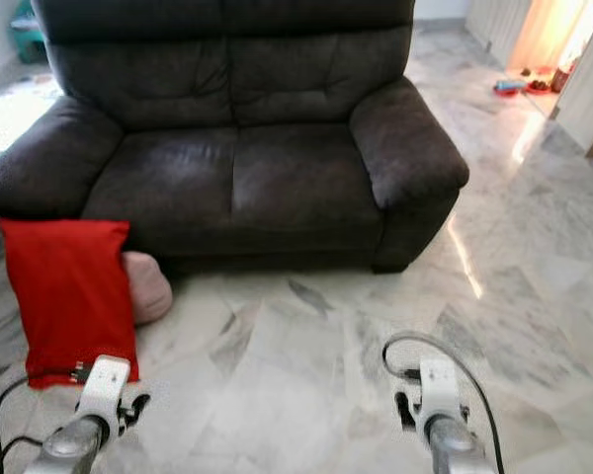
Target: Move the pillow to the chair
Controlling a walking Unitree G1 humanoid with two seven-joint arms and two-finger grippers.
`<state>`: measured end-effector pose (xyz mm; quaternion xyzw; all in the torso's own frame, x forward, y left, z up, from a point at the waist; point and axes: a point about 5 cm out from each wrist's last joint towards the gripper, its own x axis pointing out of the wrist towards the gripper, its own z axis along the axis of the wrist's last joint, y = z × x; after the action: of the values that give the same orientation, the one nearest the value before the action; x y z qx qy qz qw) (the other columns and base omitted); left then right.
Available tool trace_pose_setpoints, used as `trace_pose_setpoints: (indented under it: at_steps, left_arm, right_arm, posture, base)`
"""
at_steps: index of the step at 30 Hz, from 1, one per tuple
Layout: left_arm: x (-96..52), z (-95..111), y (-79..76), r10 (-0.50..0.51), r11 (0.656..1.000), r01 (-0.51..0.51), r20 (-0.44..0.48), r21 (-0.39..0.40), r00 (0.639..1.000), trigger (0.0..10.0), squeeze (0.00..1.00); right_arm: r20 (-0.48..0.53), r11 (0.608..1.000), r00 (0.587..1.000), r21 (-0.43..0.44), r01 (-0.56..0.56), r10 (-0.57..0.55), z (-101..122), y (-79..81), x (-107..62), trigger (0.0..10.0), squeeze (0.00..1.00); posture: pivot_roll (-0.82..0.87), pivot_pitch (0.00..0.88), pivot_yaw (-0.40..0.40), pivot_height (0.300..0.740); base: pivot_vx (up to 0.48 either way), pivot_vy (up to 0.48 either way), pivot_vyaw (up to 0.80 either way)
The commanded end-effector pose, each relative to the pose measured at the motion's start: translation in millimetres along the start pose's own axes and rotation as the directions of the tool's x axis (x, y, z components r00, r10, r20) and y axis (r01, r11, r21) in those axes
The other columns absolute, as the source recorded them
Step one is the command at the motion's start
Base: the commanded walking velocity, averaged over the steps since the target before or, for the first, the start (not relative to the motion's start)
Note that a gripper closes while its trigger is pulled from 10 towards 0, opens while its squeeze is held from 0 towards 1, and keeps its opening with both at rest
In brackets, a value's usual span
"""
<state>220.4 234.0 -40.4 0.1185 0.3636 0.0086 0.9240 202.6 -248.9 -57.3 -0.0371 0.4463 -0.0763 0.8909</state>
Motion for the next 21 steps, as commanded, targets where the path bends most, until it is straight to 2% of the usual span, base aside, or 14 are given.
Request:
trace_pose_setpoints:
  at_steps: [1, 2, 4, 5, 7, 10, 14, 21]
  left_arm:
    - [-4.7, -25, -3.0, -0.008, 1.0, 0.007, -0.086, -0.011, 0.996, 10.0, 0.0]
    - [-4.7, -25, -3.0, -0.008, 1.0, 0.007, -0.086, -0.011, 0.996, 10.0, 0.0]
    - [-10.6, -49, -9.6, -0.023, 1.0, 0.023, -0.165, -0.003, 0.986, 10.0, 0.0]
    - [-11.5, -52, -10.6, -0.026, 1.0, 0.027, -0.175, 0.001, 0.984, 10.0, 0.0]
    - [-15.0, -63, -12.6, -0.03, 1.0, 0.03, -0.203, -0.002, 0.979, 10.0, 0.0]
    - [-20.9, -80, -14.3, -0.025, 0.999, 0.017, -0.251, -0.034, 0.968, 10.0, 0.0]
    - [-25.7, -91, -17.5, -0.03, 0.999, 0.018, -0.278, -0.044, 0.96, 10.0, 0.0]
    - [-26.1, -92, -18.8, -0.03, 0.998, 0.015, -0.271, -0.058, 0.962, 10.0, 0.0]
  right_arm:
    - [-0.088, 1.0, 0.996, -0.002, -0.002, 0.002, -27, 0.1, -3.2, 10.0, 0.0]
    - [-0.088, 1.0, 0.996, -0.002, -0.002, 0.002, -27, 0.1, -3.2, 10.0, 0.0]
    - [-0.173, 0.998, 0.985, -0.065, 0.001, -0.012, -57, -5.3, -9.5, 10.0, 0.0]
    - [-0.182, 0.997, 0.983, -0.074, 0.002, -0.015, -61, -6.1, -10.4, 10.0, 0.0]
    - [-0.197, 0.999, 0.98, -0.041, 0.016, -0.024, -69, -9.1, -12.6, 10.0, 0.0]
    - [-0.221, 0.999, 0.974, -0.042, 0.032, -0.04, -82, -13.0, -16.2, 10.0, 0.0]
    - [-0.225, 1.0, 0.974, -0.016, 0.025, -0.028, -86, -12.3, -17.4, 10.0, 0.0]
    - [-0.202, 0.999, 0.979, 0.03, 0.017, -0.011, -85, -7.6, -16.9, 10.0, 0.0]
  posture:
    - [0.02, 0.064, 0.043, 0.74]
    - [0.02, 0.064, 0.043, 0.74]
    - [0.03, 0.069, 0.045, 0.74]
    - [0.03, 0.069, 0.045, 0.74]
    - [0.03, 0.072, 0.046, 0.74]
    - [0.03, 0.075, 0.049, 0.74]
    - [0.03, 0.075, 0.043, 0.74]
    - [0.03, 0.062, 0.039, 0.74]
  base:
    - [0.0, 0.0, 0.0]
    - [0.0, 0.0, 0.0]
    - [0.0, 0.0, 0.0]
    - [0.0, 0.0, 0.0]
    - [0.0, 0.0, 0.0]
    - [0.0, 0.0, 0.0]
    - [0.0, 0.0, 0.0]
    - [0.0, 0.0, 0.0]
